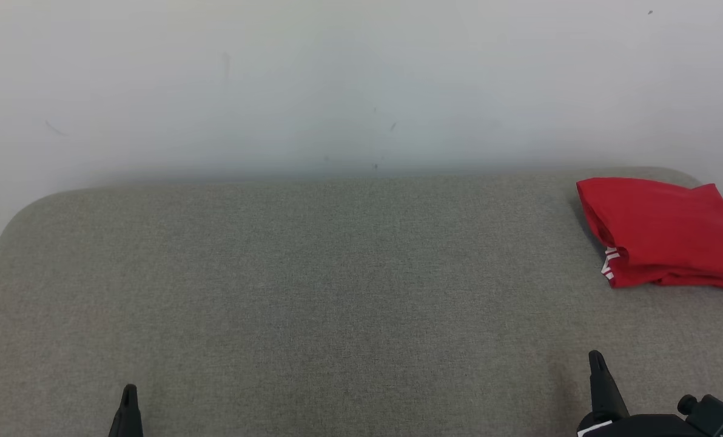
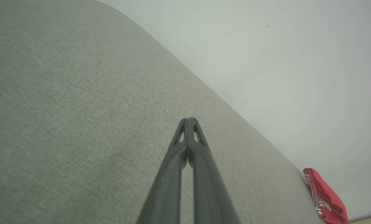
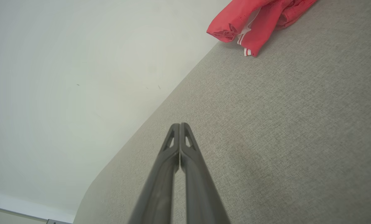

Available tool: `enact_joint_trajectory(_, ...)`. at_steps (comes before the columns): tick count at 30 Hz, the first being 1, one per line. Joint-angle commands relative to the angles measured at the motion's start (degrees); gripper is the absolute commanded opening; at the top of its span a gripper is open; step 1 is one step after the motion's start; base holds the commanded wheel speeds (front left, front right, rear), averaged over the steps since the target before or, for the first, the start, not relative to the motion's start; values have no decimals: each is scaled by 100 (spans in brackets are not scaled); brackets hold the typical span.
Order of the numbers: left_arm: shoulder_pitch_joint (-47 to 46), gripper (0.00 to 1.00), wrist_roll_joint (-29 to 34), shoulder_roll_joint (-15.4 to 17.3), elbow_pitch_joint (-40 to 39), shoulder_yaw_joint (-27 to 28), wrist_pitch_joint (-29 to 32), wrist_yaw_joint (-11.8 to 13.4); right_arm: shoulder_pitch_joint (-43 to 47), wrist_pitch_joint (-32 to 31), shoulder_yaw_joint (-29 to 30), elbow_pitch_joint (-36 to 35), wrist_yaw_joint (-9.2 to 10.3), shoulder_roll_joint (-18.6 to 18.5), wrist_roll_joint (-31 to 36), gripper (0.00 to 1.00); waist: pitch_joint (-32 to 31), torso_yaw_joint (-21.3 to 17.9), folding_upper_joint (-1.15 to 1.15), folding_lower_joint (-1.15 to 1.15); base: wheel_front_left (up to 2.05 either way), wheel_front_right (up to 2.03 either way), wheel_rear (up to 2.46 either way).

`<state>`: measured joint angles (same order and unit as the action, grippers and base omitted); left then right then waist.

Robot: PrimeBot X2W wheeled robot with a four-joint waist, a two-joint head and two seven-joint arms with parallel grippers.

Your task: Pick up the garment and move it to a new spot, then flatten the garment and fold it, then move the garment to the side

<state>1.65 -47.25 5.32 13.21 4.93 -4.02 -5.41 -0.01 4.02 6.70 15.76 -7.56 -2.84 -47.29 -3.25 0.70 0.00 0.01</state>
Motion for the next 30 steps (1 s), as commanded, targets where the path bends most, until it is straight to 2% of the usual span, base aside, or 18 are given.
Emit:
enact_joint_trajectory(1, -172, 0, -196, -4, -57, 29, 24, -18, -135, -36, -5, -79, 5, -7, -169, 0, 4, -1, 0, -1, 0, 0, 0)
enact_joint_trajectory(30, -465, 0, -2070, -108, 4, 92, 480, -112, -367, -487, -12, -133, 8, -6, -2068, 0, 124, -25, 0, -1, 0, 0, 0)
